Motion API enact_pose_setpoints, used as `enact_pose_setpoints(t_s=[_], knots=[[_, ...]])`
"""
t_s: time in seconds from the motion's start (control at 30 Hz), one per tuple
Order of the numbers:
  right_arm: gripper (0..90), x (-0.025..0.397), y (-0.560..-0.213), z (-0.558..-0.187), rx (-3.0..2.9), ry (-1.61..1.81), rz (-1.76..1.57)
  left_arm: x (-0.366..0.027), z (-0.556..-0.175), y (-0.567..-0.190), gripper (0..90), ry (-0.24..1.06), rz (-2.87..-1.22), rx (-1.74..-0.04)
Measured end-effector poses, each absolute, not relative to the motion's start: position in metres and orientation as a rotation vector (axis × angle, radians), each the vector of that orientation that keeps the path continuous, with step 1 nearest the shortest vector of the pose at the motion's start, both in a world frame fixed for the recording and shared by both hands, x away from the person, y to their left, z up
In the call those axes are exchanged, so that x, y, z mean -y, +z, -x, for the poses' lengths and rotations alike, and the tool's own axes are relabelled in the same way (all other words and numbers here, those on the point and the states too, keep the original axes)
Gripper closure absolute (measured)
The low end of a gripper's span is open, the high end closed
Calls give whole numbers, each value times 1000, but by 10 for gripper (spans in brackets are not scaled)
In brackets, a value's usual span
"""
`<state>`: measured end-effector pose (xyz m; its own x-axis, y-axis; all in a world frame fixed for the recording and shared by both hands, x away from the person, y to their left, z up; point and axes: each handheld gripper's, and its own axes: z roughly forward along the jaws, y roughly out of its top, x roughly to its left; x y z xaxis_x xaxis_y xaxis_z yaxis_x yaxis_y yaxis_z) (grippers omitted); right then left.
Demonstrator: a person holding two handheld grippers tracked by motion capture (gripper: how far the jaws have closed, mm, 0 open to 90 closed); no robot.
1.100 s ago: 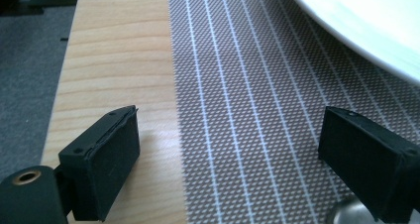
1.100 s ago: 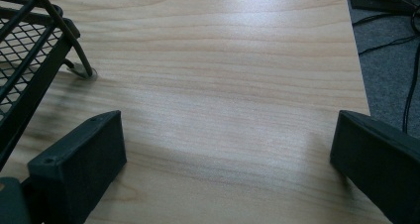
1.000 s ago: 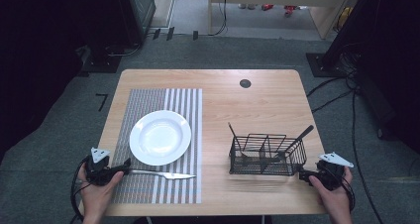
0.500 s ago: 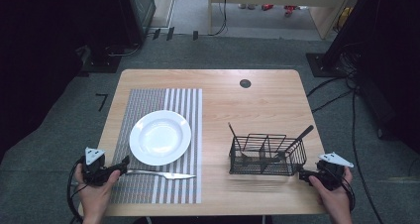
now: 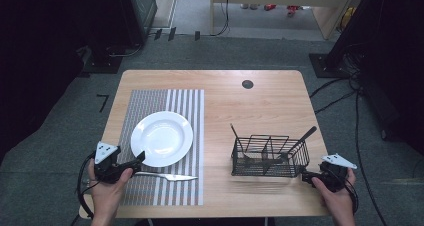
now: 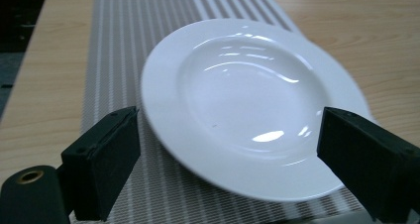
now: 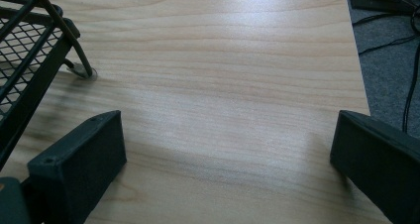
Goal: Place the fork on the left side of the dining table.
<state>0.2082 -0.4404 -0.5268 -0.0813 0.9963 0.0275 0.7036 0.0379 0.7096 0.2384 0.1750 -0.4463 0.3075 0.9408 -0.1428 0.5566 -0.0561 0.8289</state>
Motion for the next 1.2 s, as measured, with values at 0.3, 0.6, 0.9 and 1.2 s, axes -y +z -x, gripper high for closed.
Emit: enact_pose_setpoints(t_s=[0.3,0.6,0.9,1.2], knots=[[5,440,-527,-208,-1837,793,-1713,-140,-242,-431,135,500,-1725,-1263],[5,440,-527,-208,-1837,793,-1713,-104,-249,-423,142,451,-1748,-1216],[6,440,-527,-208,-1835,795,-1714,-69,-255,-412,142,411,-1771,-1133],[5,440,-527,-208,-1837,794,-1712,-39,-261,-402,151,336,-1775,-1055]])
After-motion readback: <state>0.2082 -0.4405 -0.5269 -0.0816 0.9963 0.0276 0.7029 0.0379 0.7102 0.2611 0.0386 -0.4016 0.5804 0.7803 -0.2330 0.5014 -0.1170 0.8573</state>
